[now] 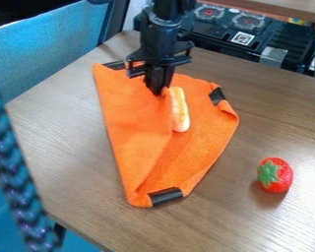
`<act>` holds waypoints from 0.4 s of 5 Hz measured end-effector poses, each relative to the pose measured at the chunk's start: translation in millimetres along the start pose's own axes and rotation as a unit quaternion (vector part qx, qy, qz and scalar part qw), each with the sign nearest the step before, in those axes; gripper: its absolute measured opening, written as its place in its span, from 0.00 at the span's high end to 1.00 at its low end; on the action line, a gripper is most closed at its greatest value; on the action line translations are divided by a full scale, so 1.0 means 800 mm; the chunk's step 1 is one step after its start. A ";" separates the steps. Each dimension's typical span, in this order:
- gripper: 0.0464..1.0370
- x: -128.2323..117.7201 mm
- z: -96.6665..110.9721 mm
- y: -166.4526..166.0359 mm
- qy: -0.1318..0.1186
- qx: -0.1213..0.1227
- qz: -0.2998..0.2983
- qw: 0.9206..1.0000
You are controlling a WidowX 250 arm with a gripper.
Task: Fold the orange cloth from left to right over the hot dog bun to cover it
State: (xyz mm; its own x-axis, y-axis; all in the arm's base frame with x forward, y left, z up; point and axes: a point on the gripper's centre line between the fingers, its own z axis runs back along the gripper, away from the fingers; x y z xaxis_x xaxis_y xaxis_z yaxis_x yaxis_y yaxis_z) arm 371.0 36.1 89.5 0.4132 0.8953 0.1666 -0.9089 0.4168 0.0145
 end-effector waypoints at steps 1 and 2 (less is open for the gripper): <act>0.97 -0.002 0.000 -0.036 0.005 0.006 0.022 1.000; 0.97 -0.011 0.007 -0.058 0.004 -0.003 0.019 1.000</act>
State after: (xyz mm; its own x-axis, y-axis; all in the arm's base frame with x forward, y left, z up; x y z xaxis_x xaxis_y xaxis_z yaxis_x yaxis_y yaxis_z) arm 409.2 7.9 92.8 0.3789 0.9118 0.1582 -0.9236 0.3835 0.0017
